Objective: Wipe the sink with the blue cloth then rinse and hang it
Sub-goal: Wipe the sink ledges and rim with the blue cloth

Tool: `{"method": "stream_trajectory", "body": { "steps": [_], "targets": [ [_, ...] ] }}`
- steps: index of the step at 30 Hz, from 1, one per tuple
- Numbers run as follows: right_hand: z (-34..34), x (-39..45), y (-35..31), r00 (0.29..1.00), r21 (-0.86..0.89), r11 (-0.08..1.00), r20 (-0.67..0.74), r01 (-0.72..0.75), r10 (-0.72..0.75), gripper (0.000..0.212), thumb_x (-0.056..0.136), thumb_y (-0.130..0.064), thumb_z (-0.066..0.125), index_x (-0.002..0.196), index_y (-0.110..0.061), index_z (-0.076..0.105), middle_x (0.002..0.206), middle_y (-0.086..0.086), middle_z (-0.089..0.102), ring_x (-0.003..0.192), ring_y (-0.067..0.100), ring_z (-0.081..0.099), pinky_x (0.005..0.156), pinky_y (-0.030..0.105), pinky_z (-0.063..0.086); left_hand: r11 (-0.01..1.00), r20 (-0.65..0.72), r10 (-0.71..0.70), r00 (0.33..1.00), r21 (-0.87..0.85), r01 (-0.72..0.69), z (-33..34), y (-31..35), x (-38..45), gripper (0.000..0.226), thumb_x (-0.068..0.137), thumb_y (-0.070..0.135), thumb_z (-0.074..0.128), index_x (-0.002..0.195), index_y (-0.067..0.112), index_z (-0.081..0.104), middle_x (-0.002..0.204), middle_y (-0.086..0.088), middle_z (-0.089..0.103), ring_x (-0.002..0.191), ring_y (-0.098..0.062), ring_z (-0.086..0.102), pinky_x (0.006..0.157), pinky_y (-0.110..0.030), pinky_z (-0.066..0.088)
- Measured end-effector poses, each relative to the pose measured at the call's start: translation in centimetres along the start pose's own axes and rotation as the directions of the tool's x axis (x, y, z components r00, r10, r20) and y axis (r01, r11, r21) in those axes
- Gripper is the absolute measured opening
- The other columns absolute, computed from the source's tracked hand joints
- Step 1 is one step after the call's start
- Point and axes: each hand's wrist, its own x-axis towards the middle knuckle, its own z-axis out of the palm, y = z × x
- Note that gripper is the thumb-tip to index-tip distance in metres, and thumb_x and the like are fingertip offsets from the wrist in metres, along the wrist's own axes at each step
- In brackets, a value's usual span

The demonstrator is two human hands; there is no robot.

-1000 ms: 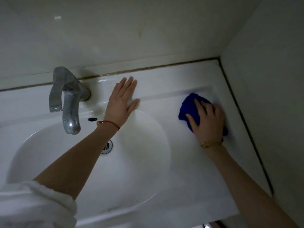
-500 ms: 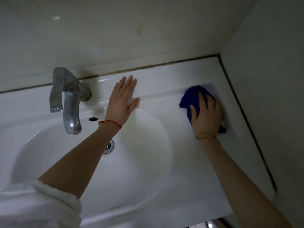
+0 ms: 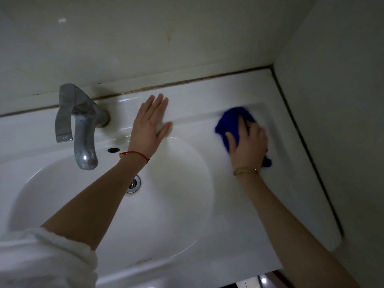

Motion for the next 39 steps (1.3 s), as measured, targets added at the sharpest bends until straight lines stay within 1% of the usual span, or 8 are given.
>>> {"method": "stream_trajectory", "body": {
  "steps": [3, 7, 14, 20, 23, 29, 35, 39],
  "targets": [
    [-0.2, -3.0, -2.2, 0.937, 0.07, 0.939, 0.079, 0.336, -0.34, 0.054, 0.096, -0.048, 0.041, 0.136, -0.015, 0.052, 0.122, 0.012, 0.059, 0.101, 0.029, 0.051, 0.085, 0.037, 0.039, 1.0, 0.015, -0.009, 1.0, 0.004, 0.009, -0.1, 0.0, 0.0, 0.058, 0.102, 0.033, 0.051, 0.153, 0.011, 0.033, 0.161, -0.007, 0.028, 0.151, -0.023, 0.018, 0.124, -0.041, 0.014],
    [-1.5, -3.5, 1.0, 0.868, 0.129, 0.873, 0.115, 0.47, -0.484, 0.053, 0.097, -0.048, 0.04, 0.141, -0.02, 0.048, 0.127, 0.006, 0.057, 0.104, 0.025, 0.048, 0.09, 0.035, 0.036, 1.0, 0.006, -0.007, 1.0, -0.003, 0.007, -0.2, 0.0, 0.0, 0.058, 0.102, 0.033, 0.052, 0.153, 0.011, 0.034, 0.161, -0.006, 0.029, 0.151, -0.023, 0.019, 0.124, -0.04, 0.013],
    [0.3, 0.3, 0.5, 1.0, 0.03, 1.0, 0.003, -0.008, 0.008, 0.051, 0.093, -0.042, 0.054, 0.132, -0.009, 0.055, 0.115, 0.018, 0.058, 0.096, 0.035, 0.053, 0.078, 0.042, 0.046, 1.0, 0.016, -0.027, 1.0, -0.012, 0.027, -0.2, 0.1, 0.1, 0.058, 0.101, 0.032, 0.054, 0.152, 0.012, 0.034, 0.161, -0.005, 0.029, 0.151, -0.023, 0.019, 0.124, -0.04, 0.013],
    [-0.6, -3.8, -0.2, 0.888, 0.138, 0.89, 0.098, 0.434, -0.449, 0.052, 0.096, -0.049, 0.041, 0.135, -0.018, 0.054, 0.116, 0.006, 0.061, 0.097, 0.024, 0.051, 0.083, 0.036, 0.041, 0.998, 0.032, -0.059, 0.998, 0.027, 0.058, -0.3, 1.0, 0.0, 0.061, 0.102, 0.038, 0.049, 0.154, 0.011, 0.031, 0.162, -0.006, 0.026, 0.152, -0.023, 0.016, 0.125, -0.042, 0.01],
    [-1.8, -3.0, 1.9, 0.92, 0.206, 0.911, 0.093, 0.357, -0.382, 0.051, 0.097, -0.047, 0.039, 0.135, -0.018, 0.055, 0.109, 0.009, 0.06, 0.093, 0.027, 0.051, 0.08, 0.037, 0.039, 0.999, 0.017, -0.039, 0.999, 0.038, 0.038, -0.2, 2.1, 0.3, 0.066, 0.1, 0.043, 0.049, 0.153, 0.008, 0.03, 0.162, -0.009, 0.026, 0.152, -0.025, 0.015, 0.125, -0.041, 0.008],
    [-4.9, 5.8, 3.2, 0.983, 0.18, 0.978, -0.169, 0.108, -0.077, 0.047, 0.095, -0.038, 0.054, 0.137, -0.017, 0.051, 0.111, 0.019, 0.057, 0.097, 0.034, 0.051, 0.081, 0.038, 0.039, 0.994, 0.047, 0.092, 0.995, 0.053, -0.094, 1.4, 4.5, 3.7, 0.067, 0.1, 0.042, 0.051, 0.154, 0.008, 0.029, 0.161, -0.01, 0.027, 0.151, -0.027, 0.019, 0.125, -0.039, 0.008],
    [-1.2, 11.1, -0.4, 0.926, -0.012, 0.93, 0.097, 0.367, -0.364, 0.058, 0.093, -0.05, 0.037, 0.139, -0.015, 0.049, 0.118, 0.021, 0.056, 0.094, 0.04, 0.053, 0.075, 0.043, 0.042, 0.993, 0.081, 0.059, 0.995, 0.094, -0.067, 2.7, 4.4, 4.4, 0.066, 0.101, 0.044, 0.048, 0.154, 0.009, 0.029, 0.161, -0.01, 0.027, 0.151, -0.027, 0.019, 0.124, -0.041, 0.011],
    [-2.8, 10.5, 5.0, 0.976, -0.074, 0.974, 0.06, 0.214, -0.209, 0.055, 0.096, -0.047, 0.046, 0.14, -0.013, 0.047, 0.119, 0.024, 0.055, 0.098, 0.041, 0.05, 0.079, 0.045, 0.042, 0.993, 0.048, 0.083, 0.995, 0.08, -0.086, 2.8, 4.1, 4.5, 0.066, 0.1, 0.044, 0.05, 0.152, 0.007, 0.034, 0.159, -0.01, 0.031, 0.15, -0.028, 0.022, 0.124, -0.04, 0.012]
  ]
}}
